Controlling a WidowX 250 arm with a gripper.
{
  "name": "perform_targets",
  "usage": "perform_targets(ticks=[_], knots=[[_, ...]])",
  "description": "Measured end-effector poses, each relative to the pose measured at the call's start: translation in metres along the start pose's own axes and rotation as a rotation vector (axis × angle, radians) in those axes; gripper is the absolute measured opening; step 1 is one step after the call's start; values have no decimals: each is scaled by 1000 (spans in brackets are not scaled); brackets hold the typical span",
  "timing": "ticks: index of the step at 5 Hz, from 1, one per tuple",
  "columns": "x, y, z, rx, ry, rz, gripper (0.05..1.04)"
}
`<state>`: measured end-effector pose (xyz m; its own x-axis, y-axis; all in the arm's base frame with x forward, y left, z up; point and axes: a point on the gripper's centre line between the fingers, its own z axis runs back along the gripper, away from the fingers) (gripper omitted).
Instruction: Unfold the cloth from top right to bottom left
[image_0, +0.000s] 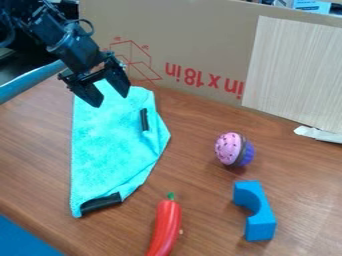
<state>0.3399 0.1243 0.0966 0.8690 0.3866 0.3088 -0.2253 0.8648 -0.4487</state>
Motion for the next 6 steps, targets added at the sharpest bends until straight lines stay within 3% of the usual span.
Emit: perform_targets(ticks=[2, 5, 6], knots=[[-6, 7, -14, -9, 38, 30, 1001], [-3, 0, -30, 10, 20, 15, 1001], [-6, 1, -35, 9, 37, 28, 1001]])
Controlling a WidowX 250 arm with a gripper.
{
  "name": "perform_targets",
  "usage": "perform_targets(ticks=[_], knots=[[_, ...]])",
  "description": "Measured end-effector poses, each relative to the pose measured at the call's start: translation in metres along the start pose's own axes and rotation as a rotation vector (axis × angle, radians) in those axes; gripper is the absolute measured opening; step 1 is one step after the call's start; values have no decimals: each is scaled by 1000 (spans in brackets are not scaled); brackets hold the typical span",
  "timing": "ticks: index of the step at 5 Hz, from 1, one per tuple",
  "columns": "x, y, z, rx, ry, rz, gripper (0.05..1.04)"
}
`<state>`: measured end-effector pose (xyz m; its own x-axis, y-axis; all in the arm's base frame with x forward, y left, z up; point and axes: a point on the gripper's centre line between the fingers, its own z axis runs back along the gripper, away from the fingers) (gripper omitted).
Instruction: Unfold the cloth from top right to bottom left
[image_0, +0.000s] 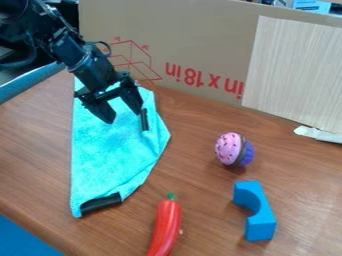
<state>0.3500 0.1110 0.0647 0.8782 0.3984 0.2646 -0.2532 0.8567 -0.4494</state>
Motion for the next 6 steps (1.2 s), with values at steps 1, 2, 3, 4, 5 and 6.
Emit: perform_targets(ticks=[1, 2, 3, 4, 5, 6], knots=[[-1, -2, -8, 1, 14, 9, 1001], [0, -4, -10, 5, 17, 6, 1001], [-1, -4, -16, 9, 33, 11, 1001], [0, -8, -18, 11, 32, 4, 1001], [1, -10, -20, 16, 22, -1, 1001], [2, -15, -23, 20, 17, -6, 1001]])
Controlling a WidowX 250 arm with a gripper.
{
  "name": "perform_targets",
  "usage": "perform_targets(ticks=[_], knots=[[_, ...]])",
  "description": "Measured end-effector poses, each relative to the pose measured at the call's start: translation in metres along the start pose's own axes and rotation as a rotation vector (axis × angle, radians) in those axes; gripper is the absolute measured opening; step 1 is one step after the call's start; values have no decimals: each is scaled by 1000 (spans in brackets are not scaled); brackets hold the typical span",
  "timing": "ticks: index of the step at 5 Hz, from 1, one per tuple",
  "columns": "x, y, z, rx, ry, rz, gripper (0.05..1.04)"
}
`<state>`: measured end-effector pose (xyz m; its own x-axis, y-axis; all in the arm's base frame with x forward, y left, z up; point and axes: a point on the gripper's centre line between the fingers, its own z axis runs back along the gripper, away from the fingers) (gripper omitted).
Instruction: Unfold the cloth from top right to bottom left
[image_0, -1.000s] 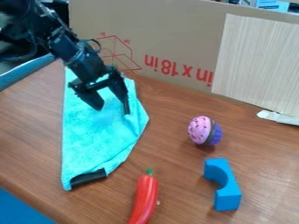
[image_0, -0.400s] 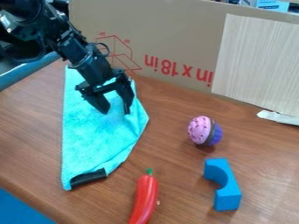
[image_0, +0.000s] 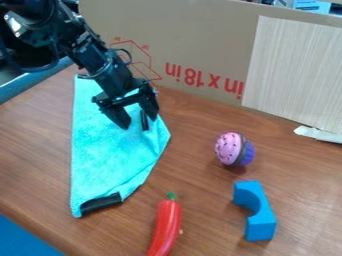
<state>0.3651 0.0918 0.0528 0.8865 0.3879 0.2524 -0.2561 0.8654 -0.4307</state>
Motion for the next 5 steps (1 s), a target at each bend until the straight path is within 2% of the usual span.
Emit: perform_targets(ticks=[2, 3, 5], knots=[[0, -7, -3, 0, 1, 10, 1001], [0, -11, -9, 5, 2, 15, 959], [2, -8, -14, 19, -13, 33, 375]])
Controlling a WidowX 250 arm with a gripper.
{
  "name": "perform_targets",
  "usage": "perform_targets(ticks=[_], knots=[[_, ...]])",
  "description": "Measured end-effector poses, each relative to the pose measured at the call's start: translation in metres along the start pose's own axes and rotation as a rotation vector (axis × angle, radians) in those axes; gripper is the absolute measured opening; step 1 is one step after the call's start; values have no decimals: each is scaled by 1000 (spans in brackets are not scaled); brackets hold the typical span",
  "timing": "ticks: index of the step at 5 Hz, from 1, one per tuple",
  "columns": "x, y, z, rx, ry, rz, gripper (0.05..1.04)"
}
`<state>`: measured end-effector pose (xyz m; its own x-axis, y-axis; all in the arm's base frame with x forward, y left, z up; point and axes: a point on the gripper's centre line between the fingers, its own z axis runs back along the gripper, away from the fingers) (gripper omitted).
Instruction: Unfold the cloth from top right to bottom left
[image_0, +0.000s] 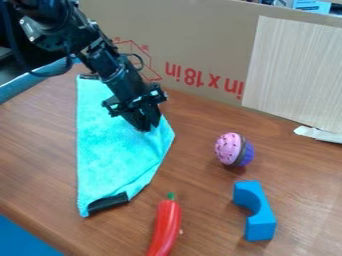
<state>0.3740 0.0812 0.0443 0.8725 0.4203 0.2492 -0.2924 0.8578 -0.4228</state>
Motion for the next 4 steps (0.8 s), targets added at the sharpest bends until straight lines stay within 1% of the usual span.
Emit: perform_targets(ticks=[1, 2, 3, 4], knots=[[-1, 0, 0, -3, 6, -5, 163], [1, -5, 5, -35, 29, -12, 73], [7, 5, 19, -71, 27, 23, 61], [8, 18, 34, -120, 41, 49, 59]])
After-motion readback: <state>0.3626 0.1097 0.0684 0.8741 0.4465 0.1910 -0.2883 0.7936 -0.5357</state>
